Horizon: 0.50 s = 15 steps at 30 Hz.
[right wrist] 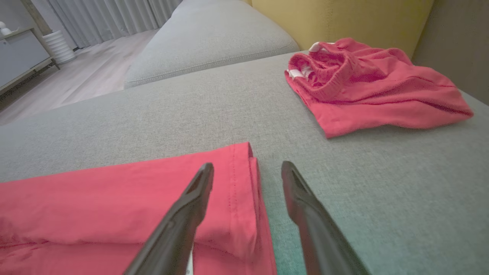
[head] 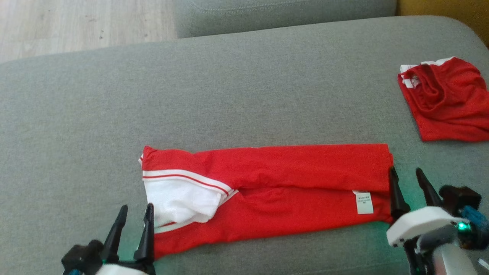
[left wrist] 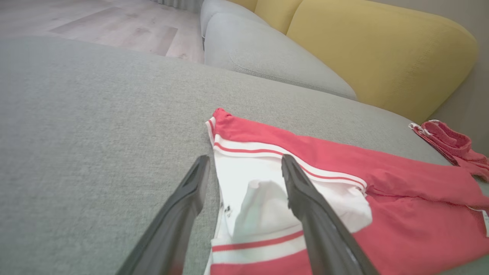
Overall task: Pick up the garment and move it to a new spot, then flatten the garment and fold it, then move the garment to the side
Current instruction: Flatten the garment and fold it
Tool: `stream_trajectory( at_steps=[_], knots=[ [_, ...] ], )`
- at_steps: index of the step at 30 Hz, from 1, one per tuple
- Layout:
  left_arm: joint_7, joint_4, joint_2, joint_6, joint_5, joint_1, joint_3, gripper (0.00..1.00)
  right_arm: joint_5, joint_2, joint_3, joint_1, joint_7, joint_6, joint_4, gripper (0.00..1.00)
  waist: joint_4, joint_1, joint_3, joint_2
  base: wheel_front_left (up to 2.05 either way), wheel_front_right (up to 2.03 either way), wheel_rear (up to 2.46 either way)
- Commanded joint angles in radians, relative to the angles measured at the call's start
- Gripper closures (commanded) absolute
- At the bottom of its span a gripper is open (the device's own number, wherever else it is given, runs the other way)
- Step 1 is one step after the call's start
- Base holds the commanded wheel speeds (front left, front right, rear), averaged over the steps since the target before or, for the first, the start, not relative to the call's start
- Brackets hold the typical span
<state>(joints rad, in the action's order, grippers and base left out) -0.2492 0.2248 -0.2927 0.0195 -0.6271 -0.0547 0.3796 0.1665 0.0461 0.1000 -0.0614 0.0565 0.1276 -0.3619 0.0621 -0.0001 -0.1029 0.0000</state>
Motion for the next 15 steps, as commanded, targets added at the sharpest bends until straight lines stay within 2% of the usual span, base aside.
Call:
stream_trajectory(
  at_steps=[1,7,15],
  knots=[
    [-0.012,-0.035,0.0,0.005,0.024,0.012,-0.063,0.0,0.004,0.005,-0.016,-0.002,0.015,0.003,0.039,0.0,-0.005,0.0001,0.007,0.0,0.0,0.0,0.0],
    [-0.012,-0.065,0.047,0.027,0.113,-0.03,-0.168,0.0,0.019,0.004,-0.001,0.059,-0.007,0.003,0.063,0.0,-0.021,0.0001,0.022,0.0,0.0,0.0,0.0],
    [-0.012,-0.083,0.09,0.011,0.179,-0.023,-0.235,0.0,0.01,0.004,0.023,0.046,-0.036,0.003,0.094,0.0,-0.042,0.0001,0.041,0.0,0.0,0.0,0.0]
  ],
)
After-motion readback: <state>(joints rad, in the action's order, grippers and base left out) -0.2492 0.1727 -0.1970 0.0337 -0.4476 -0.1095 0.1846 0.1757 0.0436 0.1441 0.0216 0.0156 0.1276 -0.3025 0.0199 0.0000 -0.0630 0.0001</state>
